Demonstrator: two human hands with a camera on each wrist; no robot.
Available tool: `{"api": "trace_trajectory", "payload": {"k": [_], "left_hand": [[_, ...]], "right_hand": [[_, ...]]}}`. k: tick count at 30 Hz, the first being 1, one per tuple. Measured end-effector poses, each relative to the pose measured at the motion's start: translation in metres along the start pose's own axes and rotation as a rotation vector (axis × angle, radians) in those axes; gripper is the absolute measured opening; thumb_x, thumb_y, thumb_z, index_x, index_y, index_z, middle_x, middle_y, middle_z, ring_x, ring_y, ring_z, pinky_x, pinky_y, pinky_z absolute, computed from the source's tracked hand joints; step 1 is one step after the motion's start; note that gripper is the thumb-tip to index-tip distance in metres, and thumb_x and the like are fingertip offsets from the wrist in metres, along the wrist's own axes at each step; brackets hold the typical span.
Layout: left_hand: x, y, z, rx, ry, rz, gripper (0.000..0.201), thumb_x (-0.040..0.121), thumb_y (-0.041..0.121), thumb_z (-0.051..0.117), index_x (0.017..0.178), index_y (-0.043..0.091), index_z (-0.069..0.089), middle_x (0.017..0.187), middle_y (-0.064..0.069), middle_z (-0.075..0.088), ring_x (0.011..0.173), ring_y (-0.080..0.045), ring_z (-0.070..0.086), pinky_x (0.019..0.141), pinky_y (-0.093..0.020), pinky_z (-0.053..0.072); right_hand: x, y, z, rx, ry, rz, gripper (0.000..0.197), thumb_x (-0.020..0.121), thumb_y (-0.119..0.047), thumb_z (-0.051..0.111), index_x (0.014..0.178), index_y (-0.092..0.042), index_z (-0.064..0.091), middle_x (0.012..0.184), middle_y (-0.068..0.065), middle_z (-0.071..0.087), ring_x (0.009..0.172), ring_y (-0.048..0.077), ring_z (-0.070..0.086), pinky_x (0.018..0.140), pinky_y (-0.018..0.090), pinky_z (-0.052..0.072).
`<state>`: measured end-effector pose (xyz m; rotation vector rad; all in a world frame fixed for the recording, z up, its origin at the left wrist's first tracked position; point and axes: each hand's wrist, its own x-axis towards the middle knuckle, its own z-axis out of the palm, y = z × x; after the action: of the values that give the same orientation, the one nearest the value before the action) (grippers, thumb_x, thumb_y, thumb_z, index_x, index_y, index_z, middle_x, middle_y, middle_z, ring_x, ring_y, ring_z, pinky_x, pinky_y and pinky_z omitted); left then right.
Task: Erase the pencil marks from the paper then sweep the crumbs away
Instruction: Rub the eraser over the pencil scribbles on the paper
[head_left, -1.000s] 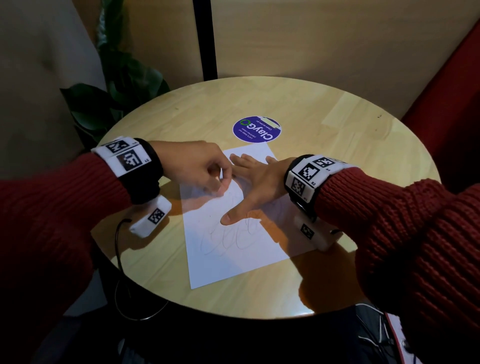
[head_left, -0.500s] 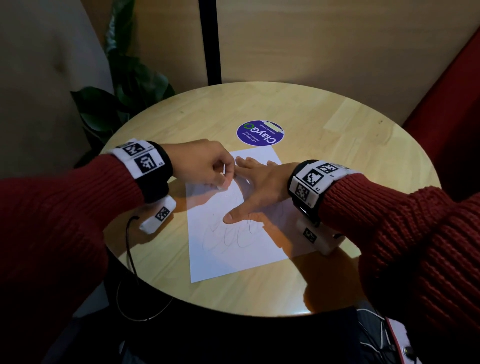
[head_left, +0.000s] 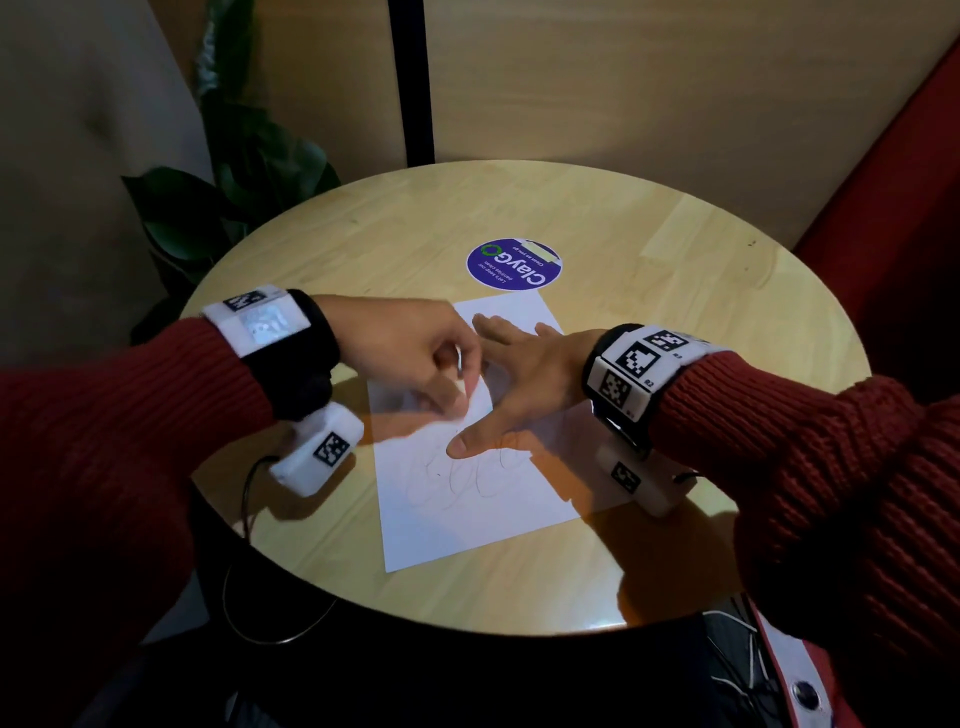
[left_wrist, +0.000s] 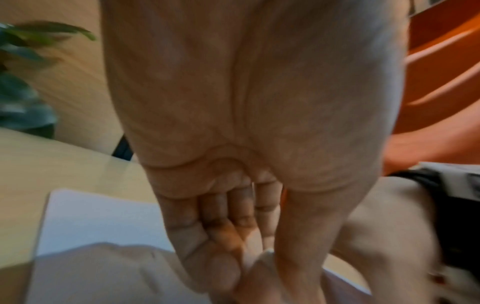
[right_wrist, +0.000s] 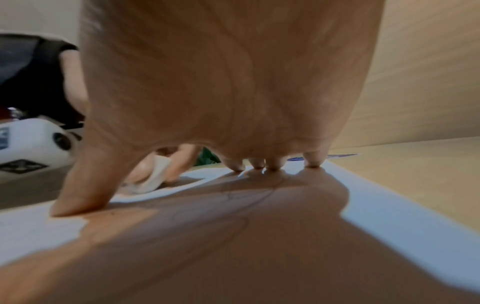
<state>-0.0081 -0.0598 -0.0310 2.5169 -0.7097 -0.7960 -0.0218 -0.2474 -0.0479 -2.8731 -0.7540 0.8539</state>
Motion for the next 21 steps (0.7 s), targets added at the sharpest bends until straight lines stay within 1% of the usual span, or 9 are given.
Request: {"api": "trace_trajectory", "payload": {"k": [2, 3, 7, 8, 11, 12, 16, 19, 21], "left_hand": [[0.005, -0.007, -0.004, 0.072, 0.182, -0.023, 0.013, 0.091, 0.026, 0.085, 0.097, 0.018, 0.075, 0.071, 0.005, 0.074, 0.059, -0.002, 0.062, 0.058, -0.009, 0.043], [0.006, -0.008, -0.004, 0.089, 0.212, -0.019, 0.012, 0.091, 0.027, 0.084, 0.095, 0.02, 0.075, 0.069, 0.007, 0.072, 0.058, 0.0, 0.059, 0.056, -0.008, 0.04], [0.004, 0.003, 0.0, 0.05, -0.022, 0.031, 0.009, 0.092, 0.02, 0.083, 0.097, 0.016, 0.076, 0.073, 0.002, 0.076, 0.063, -0.006, 0.065, 0.062, -0.013, 0.048], [0.006, 0.003, -0.002, 0.068, -0.004, 0.03, 0.008, 0.092, 0.02, 0.083, 0.097, 0.017, 0.077, 0.073, 0.001, 0.076, 0.063, -0.006, 0.065, 0.062, -0.013, 0.048], [0.01, -0.005, -0.008, 0.135, 0.208, 0.013, 0.006, 0.092, 0.023, 0.082, 0.094, 0.023, 0.077, 0.067, 0.007, 0.071, 0.059, 0.001, 0.059, 0.058, -0.008, 0.04], [0.01, -0.005, -0.006, 0.119, 0.203, 0.021, 0.006, 0.092, 0.023, 0.082, 0.093, 0.023, 0.076, 0.066, 0.007, 0.07, 0.058, 0.0, 0.058, 0.057, -0.008, 0.04], [0.005, 0.004, 0.0, 0.034, -0.034, 0.063, 0.005, 0.093, 0.02, 0.082, 0.096, 0.018, 0.078, 0.075, 0.0, 0.077, 0.064, -0.005, 0.062, 0.064, -0.011, 0.046], [0.01, -0.002, -0.004, 0.077, 0.145, 0.042, 0.004, 0.093, 0.024, 0.082, 0.095, 0.023, 0.079, 0.077, 0.005, 0.078, 0.064, 0.003, 0.062, 0.061, -0.006, 0.042], [0.01, -0.003, -0.001, 0.06, 0.162, 0.047, 0.005, 0.093, 0.024, 0.082, 0.095, 0.022, 0.078, 0.073, 0.006, 0.077, 0.062, 0.002, 0.06, 0.06, -0.007, 0.041]], "right_hand": [[0.007, 0.002, 0.003, -0.005, 0.007, -0.031, 0.133, 0.067, -0.091, 0.067, 0.163, -0.043, -0.011, 0.173, -0.005, -0.022, 0.157, 0.012, -0.022, 0.127, 0.053, -0.009], [0.009, 0.003, 0.004, -0.004, 0.004, -0.03, 0.135, 0.066, -0.091, 0.067, 0.163, -0.041, -0.013, 0.172, -0.006, -0.023, 0.157, 0.01, -0.024, 0.127, 0.053, -0.01], [0.009, 0.004, 0.004, -0.023, -0.023, -0.015, 0.134, 0.068, -0.09, 0.066, 0.165, -0.038, -0.01, 0.171, -0.005, -0.027, 0.155, 0.01, -0.026, 0.128, 0.051, -0.01], [0.009, 0.004, 0.004, -0.019, -0.021, -0.018, 0.135, 0.067, -0.091, 0.066, 0.165, -0.038, -0.011, 0.171, -0.005, -0.027, 0.155, 0.009, -0.026, 0.128, 0.05, -0.011], [0.015, 0.007, 0.006, 0.0, -0.014, -0.022, 0.141, 0.062, -0.095, 0.065, 0.164, -0.039, -0.015, 0.171, -0.007, -0.025, 0.155, 0.008, -0.026, 0.127, 0.051, -0.012], [0.016, 0.008, 0.006, -0.001, -0.015, -0.024, 0.141, 0.061, -0.096, 0.065, 0.164, -0.039, -0.014, 0.171, -0.007, -0.025, 0.155, 0.008, -0.027, 0.127, 0.052, -0.012], [0.015, 0.007, 0.005, -0.034, -0.032, -0.032, 0.135, 0.066, -0.094, 0.063, 0.166, -0.038, -0.008, 0.17, -0.005, -0.028, 0.154, 0.01, -0.029, 0.127, 0.052, -0.011], [0.018, 0.009, 0.007, -0.017, -0.017, -0.04, 0.136, 0.064, -0.095, 0.063, 0.165, -0.038, -0.008, 0.171, -0.006, -0.026, 0.155, 0.008, -0.028, 0.127, 0.052, -0.012], [0.021, 0.01, 0.008, -0.026, -0.021, -0.042, 0.138, 0.062, -0.097, 0.062, 0.165, -0.038, -0.008, 0.172, -0.005, -0.025, 0.155, 0.009, -0.028, 0.127, 0.053, -0.011]]}}
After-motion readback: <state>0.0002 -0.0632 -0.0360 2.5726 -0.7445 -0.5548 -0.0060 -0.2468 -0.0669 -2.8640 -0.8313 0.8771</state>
